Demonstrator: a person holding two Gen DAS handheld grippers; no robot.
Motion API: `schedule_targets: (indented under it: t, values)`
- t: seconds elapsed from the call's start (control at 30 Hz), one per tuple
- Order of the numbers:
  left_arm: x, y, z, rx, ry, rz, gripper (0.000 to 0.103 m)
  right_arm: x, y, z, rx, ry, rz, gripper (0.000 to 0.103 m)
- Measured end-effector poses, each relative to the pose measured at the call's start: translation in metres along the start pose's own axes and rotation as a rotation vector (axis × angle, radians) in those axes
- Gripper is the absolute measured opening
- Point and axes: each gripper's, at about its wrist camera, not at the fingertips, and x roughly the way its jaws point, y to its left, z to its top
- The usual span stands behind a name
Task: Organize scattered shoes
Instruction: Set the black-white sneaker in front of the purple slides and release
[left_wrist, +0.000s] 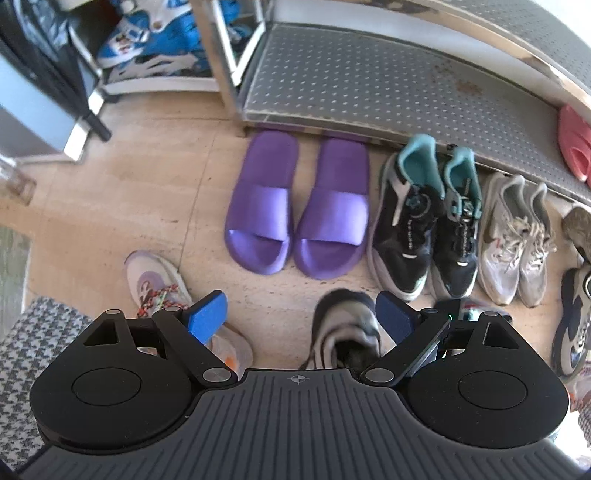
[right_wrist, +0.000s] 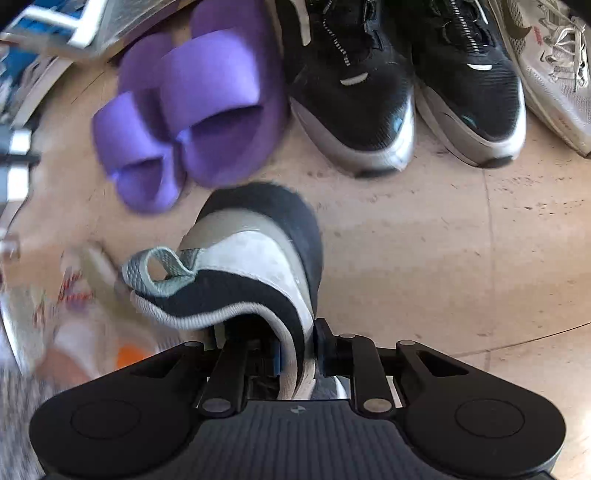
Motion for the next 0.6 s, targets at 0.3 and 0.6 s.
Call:
schedule_targets:
  t: [0.3, 0.6]
  values:
    - [0.004, -0.027, -0.001, 0.085, 0.008, 0.017, 0.091, -0.030, -0.022, 0.003, 0.043, -0.049, -0.040, 0.069]
    - [0.027, -0.131, -0.072, 0.417, 0.140, -0.066, 0.091, -0.103, -0.147, -0.041, 0.228, -0.144, 0.024, 0.071]
